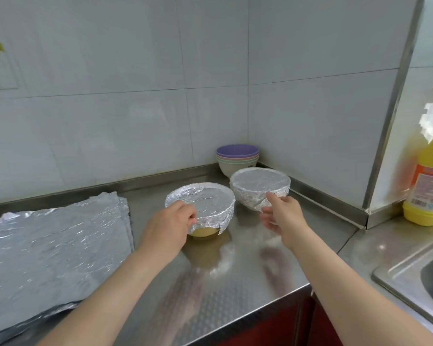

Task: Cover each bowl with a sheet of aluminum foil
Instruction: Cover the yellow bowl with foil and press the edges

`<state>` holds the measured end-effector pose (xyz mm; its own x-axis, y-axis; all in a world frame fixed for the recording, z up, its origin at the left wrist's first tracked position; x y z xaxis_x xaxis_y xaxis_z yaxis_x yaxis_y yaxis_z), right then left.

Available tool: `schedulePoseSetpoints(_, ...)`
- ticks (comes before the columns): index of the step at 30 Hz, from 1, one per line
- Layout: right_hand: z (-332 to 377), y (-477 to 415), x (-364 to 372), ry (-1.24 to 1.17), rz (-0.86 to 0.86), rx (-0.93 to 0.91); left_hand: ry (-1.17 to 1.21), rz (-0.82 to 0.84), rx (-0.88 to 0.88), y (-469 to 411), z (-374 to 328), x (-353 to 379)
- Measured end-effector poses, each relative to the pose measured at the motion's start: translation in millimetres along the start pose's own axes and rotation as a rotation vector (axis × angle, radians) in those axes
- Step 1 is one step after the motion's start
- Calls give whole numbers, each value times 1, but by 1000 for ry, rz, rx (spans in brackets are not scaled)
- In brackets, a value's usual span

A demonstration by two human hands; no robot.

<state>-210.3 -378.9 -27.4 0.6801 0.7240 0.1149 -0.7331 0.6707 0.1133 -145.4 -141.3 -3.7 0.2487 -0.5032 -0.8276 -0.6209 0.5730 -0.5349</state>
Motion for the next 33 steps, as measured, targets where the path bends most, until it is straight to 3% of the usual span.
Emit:
schedulePoseSetpoints(12, 11, -76, -7, -88, -110, 71, 198, -65, 159, -12, -2, 14)
schedulePoseSetpoints(21, 37, -65, -41, 567, 89, -64, 402, -2, 232, -23, -52, 35)
schedulePoseSetpoints(29, 68, -62, -74, 904, 65, -184, 637, 92, 88, -43, -93, 54)
schedulePoseSetpoints(33, 84, -71, -75, 901, 47, -208, 767, 69, -23, -70, -82, 46)
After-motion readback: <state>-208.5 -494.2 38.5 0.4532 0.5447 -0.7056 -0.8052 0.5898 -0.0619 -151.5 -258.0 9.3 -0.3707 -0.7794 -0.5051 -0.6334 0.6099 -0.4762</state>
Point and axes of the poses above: each hand's wrist, its own y-axis away from the middle knuckle, its own x-axis out of the palm, z = x × y, the point moved 3 cm from there along -y, towards the middle knuckle, and after that the axes turned 1 degree about z, right-handed, at the moved point
